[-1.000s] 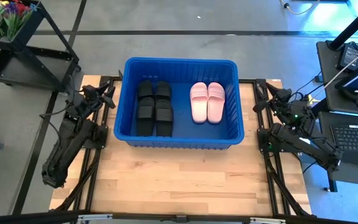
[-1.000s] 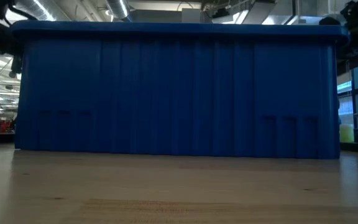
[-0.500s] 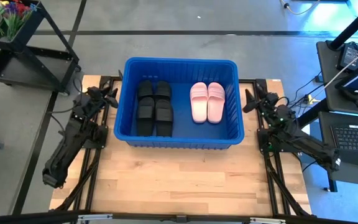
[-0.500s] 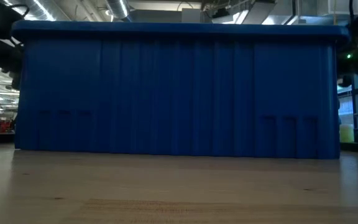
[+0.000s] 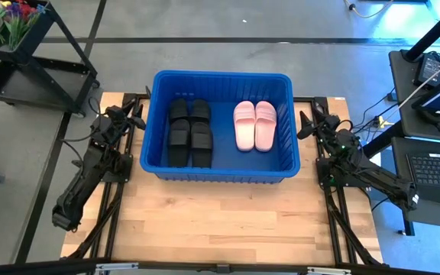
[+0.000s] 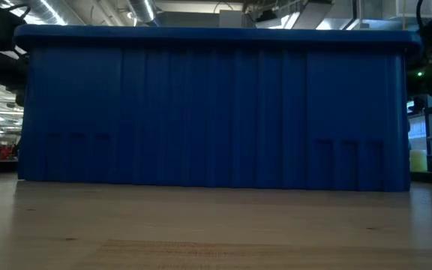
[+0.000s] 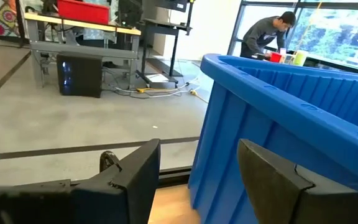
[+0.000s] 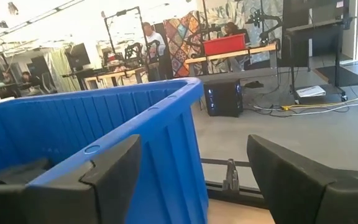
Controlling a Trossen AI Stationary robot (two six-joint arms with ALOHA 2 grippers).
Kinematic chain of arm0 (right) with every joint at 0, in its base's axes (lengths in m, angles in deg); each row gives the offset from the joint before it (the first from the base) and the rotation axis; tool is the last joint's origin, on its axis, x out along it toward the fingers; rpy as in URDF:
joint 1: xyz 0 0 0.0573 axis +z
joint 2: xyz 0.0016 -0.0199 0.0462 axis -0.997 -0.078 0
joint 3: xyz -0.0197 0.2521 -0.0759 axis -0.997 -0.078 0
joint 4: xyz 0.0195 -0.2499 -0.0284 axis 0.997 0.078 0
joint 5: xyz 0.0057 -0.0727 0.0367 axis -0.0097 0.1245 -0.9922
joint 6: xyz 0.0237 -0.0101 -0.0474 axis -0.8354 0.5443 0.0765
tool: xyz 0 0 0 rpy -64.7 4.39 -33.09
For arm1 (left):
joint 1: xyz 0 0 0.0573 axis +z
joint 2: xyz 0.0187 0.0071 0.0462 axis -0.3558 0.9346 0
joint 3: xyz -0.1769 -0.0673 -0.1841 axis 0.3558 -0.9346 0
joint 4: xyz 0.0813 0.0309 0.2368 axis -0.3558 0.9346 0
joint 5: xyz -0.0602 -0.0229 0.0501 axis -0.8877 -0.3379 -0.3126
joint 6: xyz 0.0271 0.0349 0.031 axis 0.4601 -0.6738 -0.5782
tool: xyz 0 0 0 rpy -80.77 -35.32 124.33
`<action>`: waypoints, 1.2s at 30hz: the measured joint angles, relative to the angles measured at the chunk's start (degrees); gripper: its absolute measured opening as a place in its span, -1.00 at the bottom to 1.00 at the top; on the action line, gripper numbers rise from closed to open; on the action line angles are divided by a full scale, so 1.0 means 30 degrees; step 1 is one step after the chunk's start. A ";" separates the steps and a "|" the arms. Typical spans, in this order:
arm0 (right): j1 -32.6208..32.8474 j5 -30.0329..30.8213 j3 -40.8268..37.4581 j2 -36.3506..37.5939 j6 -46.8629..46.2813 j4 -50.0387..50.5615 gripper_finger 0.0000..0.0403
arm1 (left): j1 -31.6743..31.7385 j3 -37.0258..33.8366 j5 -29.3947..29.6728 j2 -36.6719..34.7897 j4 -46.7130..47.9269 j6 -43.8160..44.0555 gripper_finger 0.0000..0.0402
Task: Pick and place slides into bin
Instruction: Return to Home Position
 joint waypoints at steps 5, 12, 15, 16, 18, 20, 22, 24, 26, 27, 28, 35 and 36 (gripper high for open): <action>0.0000 -0.0029 -0.0007 0.0000 0.0644 0.0053 0.46 | 0.0000 0.0000 0.0018 0.0004 0.0000 -0.0007 0.04; 0.0000 -0.0036 -0.0015 0.0000 0.0560 0.0051 0.46 | 0.0000 -0.0007 0.0211 0.0007 0.0007 -0.0015 0.04; 0.0000 -0.0044 -0.0015 0.0000 0.0568 0.0051 0.46 | 0.0000 -0.0007 0.0219 0.0007 0.0007 -0.0015 0.04; 0.0000 -0.0044 -0.0015 0.0000 0.0568 0.0049 0.46 | -0.0007 -0.0007 0.0219 0.0007 0.0007 -0.0015 0.04; 0.0000 -0.0044 -0.0015 0.0000 0.0568 0.0044 0.46 | -0.0001 -0.0007 0.0219 0.0007 0.0007 -0.0015 0.04; 0.0000 -0.0051 -0.0015 0.0000 0.0568 0.0044 0.46 | -0.0001 -0.0015 0.0219 0.0007 0.0007 -0.0015 0.04; 0.0000 -0.0051 -0.0015 0.0000 0.0568 0.0036 0.46 | -0.0007 -0.0015 0.0219 0.0007 0.0007 -0.0015 0.04; 0.0000 -0.0051 -0.0015 0.0000 0.0568 0.0029 0.46 | -0.0002 -0.0015 0.0219 0.0007 0.0007 -0.0015 0.04; 0.0000 -0.0058 -0.0022 0.0000 0.0568 0.0029 0.46 | -0.0001 -0.0015 0.0219 0.0007 0.0007 -0.0015 0.04; 0.0000 -0.0058 -0.0022 0.0000 0.0568 0.0029 0.46 | 0.0000 -0.0015 0.0219 0.0007 0.0007 -0.0015 0.04; 0.0000 -0.0058 -0.0022 0.0000 0.0568 0.0022 0.46 | 0.0000 -0.0015 0.0226 0.0007 0.0007 -0.0015 0.04; 0.0000 -0.0067 -0.0029 0.0000 0.0568 0.0005 0.46 | -0.0004 -0.0015 0.0226 0.0007 0.0011 -0.0015 0.04; 0.0000 -0.0066 -0.0029 0.0000 0.0568 0.0007 0.46 | -0.0003 -0.0015 0.0226 0.0007 0.0013 -0.0015 0.04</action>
